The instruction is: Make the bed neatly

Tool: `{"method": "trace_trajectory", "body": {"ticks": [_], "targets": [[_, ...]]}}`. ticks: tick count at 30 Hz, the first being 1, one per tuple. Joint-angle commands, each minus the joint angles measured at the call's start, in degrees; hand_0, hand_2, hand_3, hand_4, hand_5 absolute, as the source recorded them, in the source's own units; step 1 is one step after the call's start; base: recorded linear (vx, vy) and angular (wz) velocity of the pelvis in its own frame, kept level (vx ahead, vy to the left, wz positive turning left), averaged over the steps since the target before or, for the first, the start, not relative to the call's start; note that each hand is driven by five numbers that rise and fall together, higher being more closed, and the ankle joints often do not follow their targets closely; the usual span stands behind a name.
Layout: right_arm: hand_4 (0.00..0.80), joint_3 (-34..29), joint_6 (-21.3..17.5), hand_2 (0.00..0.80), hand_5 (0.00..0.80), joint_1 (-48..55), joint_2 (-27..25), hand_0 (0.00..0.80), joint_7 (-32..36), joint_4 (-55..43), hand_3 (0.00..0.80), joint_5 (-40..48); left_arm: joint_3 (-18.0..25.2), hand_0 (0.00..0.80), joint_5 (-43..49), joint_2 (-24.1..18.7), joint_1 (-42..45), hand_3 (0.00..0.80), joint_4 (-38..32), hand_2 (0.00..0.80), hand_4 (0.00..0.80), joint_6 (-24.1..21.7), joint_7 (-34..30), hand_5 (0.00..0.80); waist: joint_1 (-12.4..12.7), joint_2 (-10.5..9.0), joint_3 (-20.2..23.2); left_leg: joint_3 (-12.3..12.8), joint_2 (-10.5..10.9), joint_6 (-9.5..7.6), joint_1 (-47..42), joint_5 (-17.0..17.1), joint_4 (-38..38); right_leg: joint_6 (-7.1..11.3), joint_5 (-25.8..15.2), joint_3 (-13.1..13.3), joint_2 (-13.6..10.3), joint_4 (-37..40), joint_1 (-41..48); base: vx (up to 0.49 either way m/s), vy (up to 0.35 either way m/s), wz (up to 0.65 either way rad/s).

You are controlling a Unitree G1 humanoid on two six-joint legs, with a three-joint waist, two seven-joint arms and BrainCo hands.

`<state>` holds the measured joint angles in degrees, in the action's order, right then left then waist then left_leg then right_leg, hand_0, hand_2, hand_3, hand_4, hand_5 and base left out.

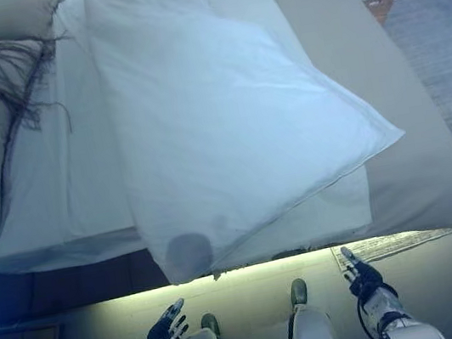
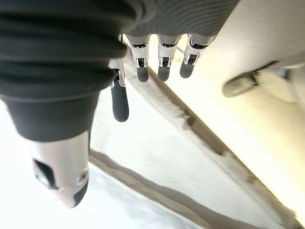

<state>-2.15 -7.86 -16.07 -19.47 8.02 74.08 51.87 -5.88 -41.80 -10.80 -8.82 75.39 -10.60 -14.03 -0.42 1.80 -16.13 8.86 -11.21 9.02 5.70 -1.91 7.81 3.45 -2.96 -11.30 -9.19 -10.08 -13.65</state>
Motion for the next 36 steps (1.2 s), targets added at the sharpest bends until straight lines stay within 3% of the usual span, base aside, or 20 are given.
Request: {"method": "trace_trajectory", "body": {"ticks": [1, 6, 13, 17, 28, 36], "targets": [[0.0, -2.26, -2.93, 0.0, 0.0, -5.87, -1.22, 0.0, -2.88, -1.71, 0.0, 2.58, -1.34, 0.0, -1.93, -4.18, -5.13, 0.0, -1.23, 0.0, 0.0, -2.98, -2.36, 0.0, 1.62, -1.66, -3.96, -3.58, 0.03, -2.59, 5.21, 3.03, 5.39, 4.61, -0.36, 2.19, -7.73, -6.75, -2.19, -0.077, -0.051, 0.2], [0.0, -1.78, -1.05, 0.0, 0.0, -14.89, -6.93, 0.0, -6.8, -3.17, 0.0, 3.94, -5.42, 0.0, -7.31, -6.03, -8.22, 0.0, -10.02, 0.0, 0.0, -2.8, -2.13, 0.0, 2.74, -1.17, -8.64, -5.36, 0.83, -2.43, 13.71, 0.86, 12.18, 5.14, 0.05, 3.24, -8.78, -10.21, -8.58, -0.098, -0.063, 0.1], [0.0, 1.42, 3.3, 0.0, 0.0, -24.25, -15.13, 0.0, -12.04, -3.37, 0.0, -2.57, -9.89, 0.0, -12.47, -6.39, -8.46, 0.0, -20.47, 0.0, 0.0, -4.66, -2.36, 0.0, 4.24, 0.66, -12.04, -7.72, 2.26, -2.48, 22.22, 0.22, 15.97, 4.88, 0.66, 4.26, -8.71, -13.35, -16.18, -0.061, -0.019, 0.02], [0.0, 3.32, 5.71, 0.0, 0.0, -27.23, -18.16, 0.0, -9.28, -4.12, 0.0, 0.13, -11.59, 0.0, -14.45, -7.48, -7.65, 0.0, -26.45, 0.0, 0.0, -5.54, -1.49, 0.0, 5.05, 2.18, -13.66, -8.49, 2.49, -3.12, 27.81, -0.33, 18.74, 4.03, 3.44, 4.91, -8.35, -19.83, -21.9, -0.011, -0.013, 0.05], [0.0, 5.25, 8.74, 0.0, 0.0, -34.54, -24.79, 0.0, -5.88, -5.61, 0.0, 1.47, -12.68, 0.0, -18.77, -9.7, -3.64, 0.0, -34.22, 0.0, 0.0, -8.03, -0.62, 0.0, 5.86, 4.4, -13.66, -9.35, 3.14, -3.99, 37.34, -0.94, 22.98, 2.96, 3.64, 4.81, -8.73, -23.27, -31.15, 0.03, 0.002, 0.05], [0.0, 9.18, 12.65, 0.0, 0.0, -41.68, -30.66, 0.0, -2.82, -7.92, 0.0, 0.42, -12.68, 0.0, -21.31, -11.81, 0.95, 0.0, -41.84, 0.0, 0.0, -9.76, -1.11, 0.0, 7.24, 5.66, -13.66, -10.47, 3.36, -4.43, 41.96, 1.15, 22.35, 2.07, 4.31, 5.28, -7.88, -25.83, -36.37, 0.084, -0.012, 0.01]]}}
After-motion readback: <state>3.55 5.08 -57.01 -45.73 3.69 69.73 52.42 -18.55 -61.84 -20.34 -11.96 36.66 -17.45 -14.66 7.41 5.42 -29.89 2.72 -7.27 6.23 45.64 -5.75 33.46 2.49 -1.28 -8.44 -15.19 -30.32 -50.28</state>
